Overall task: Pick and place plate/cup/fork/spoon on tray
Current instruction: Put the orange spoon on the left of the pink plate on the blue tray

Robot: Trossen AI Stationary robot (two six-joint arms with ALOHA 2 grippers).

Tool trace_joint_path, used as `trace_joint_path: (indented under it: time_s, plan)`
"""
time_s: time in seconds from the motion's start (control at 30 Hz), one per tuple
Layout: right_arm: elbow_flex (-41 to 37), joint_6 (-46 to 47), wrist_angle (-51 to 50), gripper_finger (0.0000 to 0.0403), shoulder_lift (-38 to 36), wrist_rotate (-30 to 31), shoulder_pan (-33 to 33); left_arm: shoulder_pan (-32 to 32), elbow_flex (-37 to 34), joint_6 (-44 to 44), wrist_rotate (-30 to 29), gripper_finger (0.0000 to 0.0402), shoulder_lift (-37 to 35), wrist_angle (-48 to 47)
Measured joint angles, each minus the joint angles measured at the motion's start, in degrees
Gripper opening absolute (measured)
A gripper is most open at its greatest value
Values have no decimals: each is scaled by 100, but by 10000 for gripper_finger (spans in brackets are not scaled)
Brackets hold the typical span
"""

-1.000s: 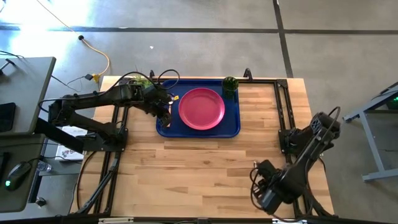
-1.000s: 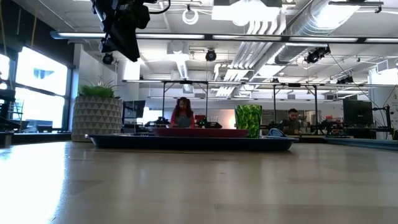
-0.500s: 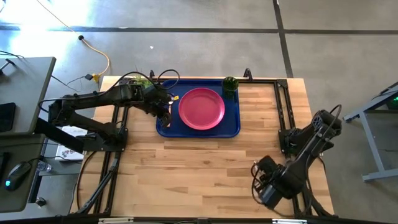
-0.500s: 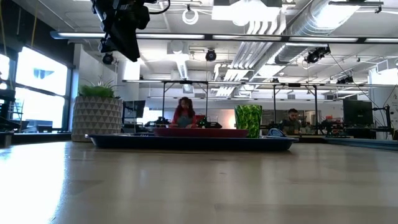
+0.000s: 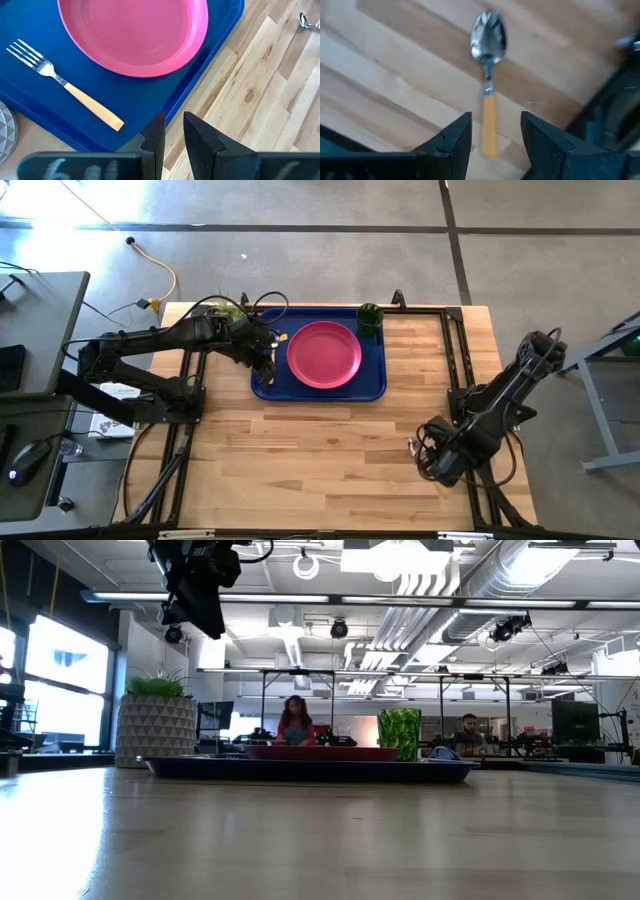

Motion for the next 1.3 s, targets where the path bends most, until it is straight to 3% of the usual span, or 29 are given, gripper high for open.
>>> trace_joint_path:
  time_s: [0.27, 0.47, 0.73, 1.3]
  plan:
    - [-1156, 13, 1930, 160, -92, -401, 2, 0, 0, -44, -1, 58, 0, 1]
    - [-1673, 368, 2629, 160, -81, -664, 2, 0, 0, -73, -1, 58, 0, -1]
    - [-1826, 482, 2775, 160, 64, -682, 9, 0, 0, -102, -1, 58, 0, -3]
    - [-1800, 437, 3119, 154, 1064, -1022, 2, 0, 0, -104, -66, 58, 0, -2]
